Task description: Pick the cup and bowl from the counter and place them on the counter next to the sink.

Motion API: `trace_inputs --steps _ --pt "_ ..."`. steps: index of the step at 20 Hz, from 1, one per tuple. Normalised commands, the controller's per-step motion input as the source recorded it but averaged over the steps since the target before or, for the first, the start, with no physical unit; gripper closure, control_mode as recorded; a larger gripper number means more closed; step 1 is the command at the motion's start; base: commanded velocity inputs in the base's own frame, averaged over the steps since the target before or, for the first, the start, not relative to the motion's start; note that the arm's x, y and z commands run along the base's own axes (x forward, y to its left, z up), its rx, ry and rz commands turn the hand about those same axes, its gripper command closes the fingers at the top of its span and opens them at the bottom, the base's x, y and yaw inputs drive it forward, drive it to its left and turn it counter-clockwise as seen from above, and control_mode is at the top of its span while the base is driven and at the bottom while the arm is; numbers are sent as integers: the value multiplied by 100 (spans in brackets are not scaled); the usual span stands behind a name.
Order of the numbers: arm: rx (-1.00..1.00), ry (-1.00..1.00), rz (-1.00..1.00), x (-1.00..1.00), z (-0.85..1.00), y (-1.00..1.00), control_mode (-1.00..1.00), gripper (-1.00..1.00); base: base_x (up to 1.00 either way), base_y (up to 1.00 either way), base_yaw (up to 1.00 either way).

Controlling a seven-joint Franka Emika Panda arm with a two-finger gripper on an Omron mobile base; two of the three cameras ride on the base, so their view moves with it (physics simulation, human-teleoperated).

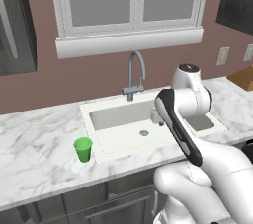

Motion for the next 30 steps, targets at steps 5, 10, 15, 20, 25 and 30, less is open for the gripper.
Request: trace_inputs --steps 5,10,15,20,25,30 --pt "-6 -6 19 -35 0 -30 -100 -100 0 0 0" --pt "0 -2 13 -21 0 -2 -100 -100 0 0 0" --pt "0 0 0 0 0 0 -100 -100 0 0 0" --pt "0 0 0 0 0 0 -100 -100 0 0 0" --pt "0 0 0 0 0 0 100 -100 0 0 0" --pt "0 0 0 0 0 0 100 -100 -19 0 0"
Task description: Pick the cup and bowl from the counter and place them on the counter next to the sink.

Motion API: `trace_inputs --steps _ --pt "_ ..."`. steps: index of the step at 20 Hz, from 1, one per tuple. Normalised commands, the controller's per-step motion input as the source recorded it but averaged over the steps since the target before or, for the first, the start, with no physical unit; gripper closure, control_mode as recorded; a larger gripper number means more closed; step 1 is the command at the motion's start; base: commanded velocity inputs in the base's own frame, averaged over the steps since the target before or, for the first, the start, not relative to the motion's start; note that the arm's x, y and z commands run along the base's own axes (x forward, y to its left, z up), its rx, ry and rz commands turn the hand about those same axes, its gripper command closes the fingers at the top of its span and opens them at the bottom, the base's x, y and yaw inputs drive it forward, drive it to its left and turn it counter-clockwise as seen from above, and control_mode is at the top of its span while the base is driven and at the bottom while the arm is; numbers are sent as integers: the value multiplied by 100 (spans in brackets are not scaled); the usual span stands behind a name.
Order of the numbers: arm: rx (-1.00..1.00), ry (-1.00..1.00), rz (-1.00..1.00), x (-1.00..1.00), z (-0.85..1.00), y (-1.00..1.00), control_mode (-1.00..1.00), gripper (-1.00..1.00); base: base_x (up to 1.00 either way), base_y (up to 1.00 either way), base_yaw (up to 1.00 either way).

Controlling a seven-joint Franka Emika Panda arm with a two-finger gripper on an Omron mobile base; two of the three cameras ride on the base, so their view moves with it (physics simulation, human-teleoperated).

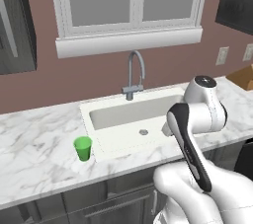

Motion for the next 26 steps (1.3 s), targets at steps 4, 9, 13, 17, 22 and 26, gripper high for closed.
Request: trace_inputs --steps 4,9,13,17,22,26 --pt "0 0 0 0 0 0 100 -100 -94 -14 -6" --pt "0 0 0 0 0 0 100 -100 -40 -13 -21" --pt "0 0 0 0 0 0 100 -100 7 -7 -50" --pt "0 0 0 0 0 0 100 -100 23 -35 -71" --pt "0 0 0 0 0 0 100 -100 21 -45 -76" --pt "0 0 0 0 0 0 100 -100 21 -45 -77"
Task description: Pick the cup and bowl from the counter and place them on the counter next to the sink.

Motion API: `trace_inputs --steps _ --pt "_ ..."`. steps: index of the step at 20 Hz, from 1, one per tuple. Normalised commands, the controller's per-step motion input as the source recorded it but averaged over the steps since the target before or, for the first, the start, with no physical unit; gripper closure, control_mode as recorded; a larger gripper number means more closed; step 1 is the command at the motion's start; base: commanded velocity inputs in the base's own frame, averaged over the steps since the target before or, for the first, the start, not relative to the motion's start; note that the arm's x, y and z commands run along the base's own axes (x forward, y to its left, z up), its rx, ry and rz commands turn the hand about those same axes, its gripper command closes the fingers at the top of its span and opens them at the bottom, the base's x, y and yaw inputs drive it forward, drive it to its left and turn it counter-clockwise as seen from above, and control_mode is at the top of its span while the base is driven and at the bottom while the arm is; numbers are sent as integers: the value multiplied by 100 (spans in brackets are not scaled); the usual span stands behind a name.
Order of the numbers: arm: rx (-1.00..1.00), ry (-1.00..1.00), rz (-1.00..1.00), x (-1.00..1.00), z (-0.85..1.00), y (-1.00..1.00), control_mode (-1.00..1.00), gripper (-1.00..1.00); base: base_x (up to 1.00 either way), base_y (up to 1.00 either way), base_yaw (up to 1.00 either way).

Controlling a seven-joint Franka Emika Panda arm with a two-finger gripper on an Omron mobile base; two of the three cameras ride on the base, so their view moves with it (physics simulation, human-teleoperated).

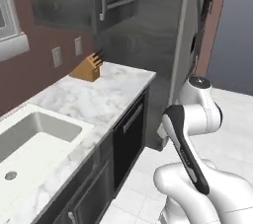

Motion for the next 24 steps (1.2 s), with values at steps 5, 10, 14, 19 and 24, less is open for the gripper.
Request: trace_inputs --steps 5,10,14,19,24 --pt "0 0 0 0 0 0 100 -100 28 -43 -74" --pt "0 0 0 0 0 0 100 -100 41 -45 -68" --pt "0 0 0 0 0 0 100 -100 41 -40 -64" --pt "0 0 0 0 0 0 100 -100 87 -1 -20" --pt "0 0 0 0 0 0 100 -100 100 0 0"
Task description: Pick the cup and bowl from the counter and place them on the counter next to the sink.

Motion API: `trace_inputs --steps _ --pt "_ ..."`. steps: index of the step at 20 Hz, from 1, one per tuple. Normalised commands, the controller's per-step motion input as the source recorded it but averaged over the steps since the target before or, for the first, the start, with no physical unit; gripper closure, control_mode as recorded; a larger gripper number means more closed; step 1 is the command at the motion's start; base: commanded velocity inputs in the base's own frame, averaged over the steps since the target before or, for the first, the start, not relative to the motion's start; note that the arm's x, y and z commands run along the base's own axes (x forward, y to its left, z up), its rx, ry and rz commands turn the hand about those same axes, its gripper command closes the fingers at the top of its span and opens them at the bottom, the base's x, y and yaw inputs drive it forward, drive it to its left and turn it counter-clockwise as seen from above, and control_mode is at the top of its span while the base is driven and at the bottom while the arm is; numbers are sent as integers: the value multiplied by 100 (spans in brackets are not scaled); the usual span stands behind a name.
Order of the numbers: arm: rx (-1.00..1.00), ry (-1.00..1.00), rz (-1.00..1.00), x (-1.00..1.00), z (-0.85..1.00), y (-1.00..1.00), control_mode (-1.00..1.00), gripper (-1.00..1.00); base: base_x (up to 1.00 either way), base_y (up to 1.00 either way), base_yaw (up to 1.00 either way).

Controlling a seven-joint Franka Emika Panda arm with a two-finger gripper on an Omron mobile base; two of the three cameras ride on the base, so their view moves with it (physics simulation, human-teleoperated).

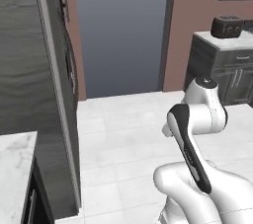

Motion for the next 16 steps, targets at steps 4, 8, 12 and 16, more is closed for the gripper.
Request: trace_inputs --steps 4,8,12,16 --pt "0 0 0 0 0 0 100 -100 100 -4 0" --pt "0 0 0 0 0 0 100 -100 100 -31 0" --pt "0 0 0 0 0 0 100 -100 100 -41 0" --pt "0 0 0 0 0 0 100 -100 99 -53 -1"
